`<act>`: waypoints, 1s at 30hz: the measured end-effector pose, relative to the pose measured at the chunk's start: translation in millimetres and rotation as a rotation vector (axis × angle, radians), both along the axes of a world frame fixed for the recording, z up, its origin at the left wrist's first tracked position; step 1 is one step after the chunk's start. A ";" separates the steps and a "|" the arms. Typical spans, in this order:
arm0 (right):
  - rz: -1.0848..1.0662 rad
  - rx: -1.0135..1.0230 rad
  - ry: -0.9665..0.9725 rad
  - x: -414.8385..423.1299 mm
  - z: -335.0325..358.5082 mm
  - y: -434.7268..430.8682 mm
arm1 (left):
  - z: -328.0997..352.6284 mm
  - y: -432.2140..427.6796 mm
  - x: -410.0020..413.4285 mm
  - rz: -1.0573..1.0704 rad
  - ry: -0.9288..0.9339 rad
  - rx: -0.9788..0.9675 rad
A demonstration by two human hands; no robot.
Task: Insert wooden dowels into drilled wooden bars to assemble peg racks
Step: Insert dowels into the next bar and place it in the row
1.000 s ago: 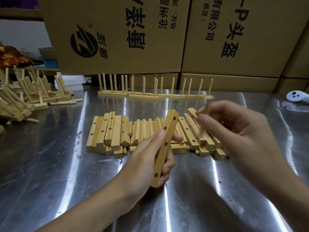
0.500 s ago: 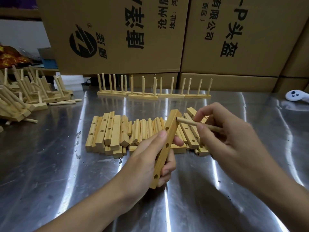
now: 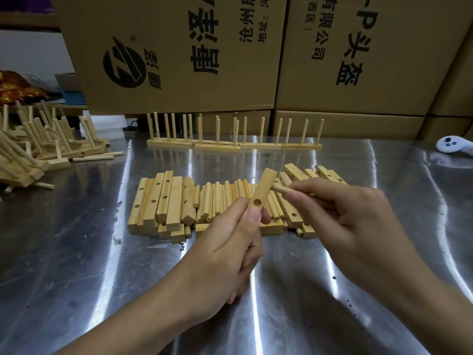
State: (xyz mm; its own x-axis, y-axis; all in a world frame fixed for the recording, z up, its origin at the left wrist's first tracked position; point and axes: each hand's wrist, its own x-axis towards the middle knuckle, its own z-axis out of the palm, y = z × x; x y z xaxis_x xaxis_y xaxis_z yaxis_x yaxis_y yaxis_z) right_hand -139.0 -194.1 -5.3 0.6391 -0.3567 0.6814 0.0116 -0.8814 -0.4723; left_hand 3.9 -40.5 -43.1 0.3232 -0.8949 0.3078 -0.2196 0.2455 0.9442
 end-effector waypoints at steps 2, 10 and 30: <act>0.038 0.107 0.015 -0.4 0.8 -0.1 | 0.4 -0.1 0.0 -0.013 0.003 0.003; 0.202 0.960 0.210 -1.8 8.1 0.7 | -0.1 1.7 0.1 0.035 -0.172 0.071; -0.023 0.139 0.070 8.6 -4.4 15.3 | 1.5 0.4 -7.6 0.127 -0.068 -0.056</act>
State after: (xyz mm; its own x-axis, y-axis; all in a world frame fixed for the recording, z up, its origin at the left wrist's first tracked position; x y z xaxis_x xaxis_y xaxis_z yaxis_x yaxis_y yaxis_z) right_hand -130.4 -178.8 -9.7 0.6737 -0.4595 0.5788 -0.0448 -0.8072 -0.5886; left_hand -3.7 -40.1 -41.6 0.4092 -0.8290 0.3813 -0.3149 0.2640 0.9117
